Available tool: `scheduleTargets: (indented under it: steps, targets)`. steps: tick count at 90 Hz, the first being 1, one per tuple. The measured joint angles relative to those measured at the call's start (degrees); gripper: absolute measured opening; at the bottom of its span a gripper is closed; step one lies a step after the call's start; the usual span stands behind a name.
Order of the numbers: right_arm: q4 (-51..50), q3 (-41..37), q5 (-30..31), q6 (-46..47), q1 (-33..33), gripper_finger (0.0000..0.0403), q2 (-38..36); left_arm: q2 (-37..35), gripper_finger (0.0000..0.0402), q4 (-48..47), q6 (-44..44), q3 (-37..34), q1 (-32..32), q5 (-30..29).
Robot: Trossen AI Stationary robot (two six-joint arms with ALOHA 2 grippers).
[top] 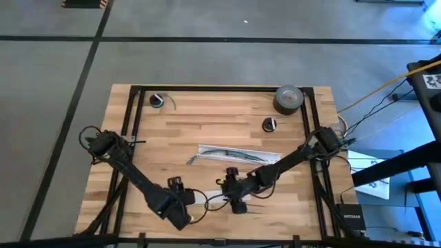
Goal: Ziptie cables
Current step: Close the white cable duct
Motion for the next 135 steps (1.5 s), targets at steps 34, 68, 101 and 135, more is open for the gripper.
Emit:
scheduleTargets:
  steps: [34, 68, 101, 135]
  targets:
    - [-20.01, 0.16, -2.58, 8.79, 4.77, 0.0266, -2.33, -0.29, 0.0292, 0.22, -0.97, 0.0, 0.07, -0.04]
    - [-23.03, -0.43, 2.96, 11.33, 8.42, 0.0266, -12.11, -2.25, 0.0292, 7.16, 0.65, 0.0, 0.02, -3.2]
    - [2.09, -0.64, 4.02, 3.95, 4.84, 0.0266, -4.63, -2.25, 0.0292, 10.69, 2.03, -0.02, -1.16, -7.09]
    - [6.68, 4.65, 1.52, 4.21, 2.69, 0.0266, 4.12, -2.21, 0.0292, 10.25, 0.76, -0.04, -4.11, -7.19]
